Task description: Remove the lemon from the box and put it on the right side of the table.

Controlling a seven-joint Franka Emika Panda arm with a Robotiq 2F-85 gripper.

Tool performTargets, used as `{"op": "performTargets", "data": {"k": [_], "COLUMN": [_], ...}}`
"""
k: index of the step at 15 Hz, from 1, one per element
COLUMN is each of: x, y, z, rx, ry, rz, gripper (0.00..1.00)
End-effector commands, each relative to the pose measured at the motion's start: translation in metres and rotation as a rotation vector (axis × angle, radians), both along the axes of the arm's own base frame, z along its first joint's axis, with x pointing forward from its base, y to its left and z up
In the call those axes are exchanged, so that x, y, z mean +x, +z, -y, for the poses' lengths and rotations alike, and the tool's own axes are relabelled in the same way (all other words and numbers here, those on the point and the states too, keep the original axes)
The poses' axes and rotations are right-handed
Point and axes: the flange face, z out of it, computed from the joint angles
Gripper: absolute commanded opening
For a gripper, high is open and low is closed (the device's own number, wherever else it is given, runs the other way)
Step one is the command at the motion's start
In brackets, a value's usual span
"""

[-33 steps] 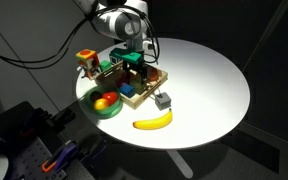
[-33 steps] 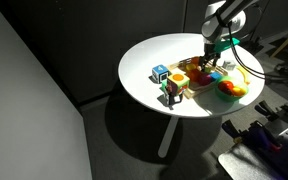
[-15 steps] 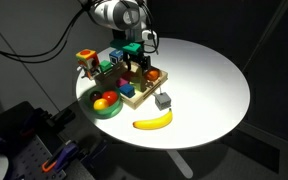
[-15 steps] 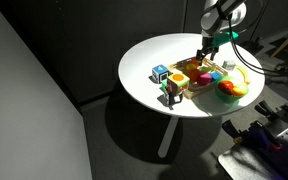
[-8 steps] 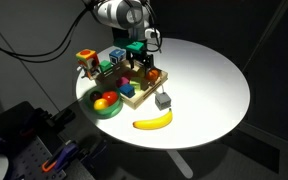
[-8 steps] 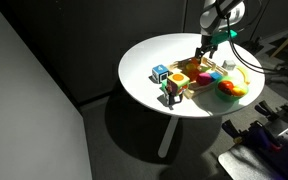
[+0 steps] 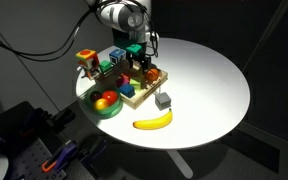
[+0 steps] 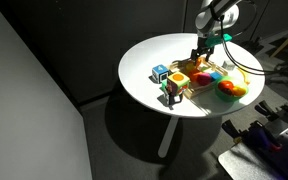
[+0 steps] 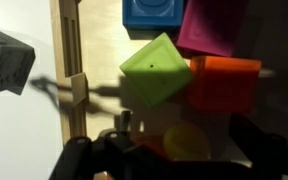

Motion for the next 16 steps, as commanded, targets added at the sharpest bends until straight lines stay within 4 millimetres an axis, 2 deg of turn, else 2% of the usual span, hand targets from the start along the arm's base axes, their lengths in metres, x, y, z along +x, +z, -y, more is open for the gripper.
{"op": "performTargets", "data": {"k": [1, 8, 16], "x": [0.007, 0.010, 0.017], "y": [0.001, -0.003, -0.007], "z": [-0.007, -0.013, -0.013], "rx": [0.032, 0.069, 0.066], "ry": [-0.075, -0.208, -0.254], "rz": [-0.003, 0.003, 0.009], "gripper": [1.00, 1.00, 1.00]}}
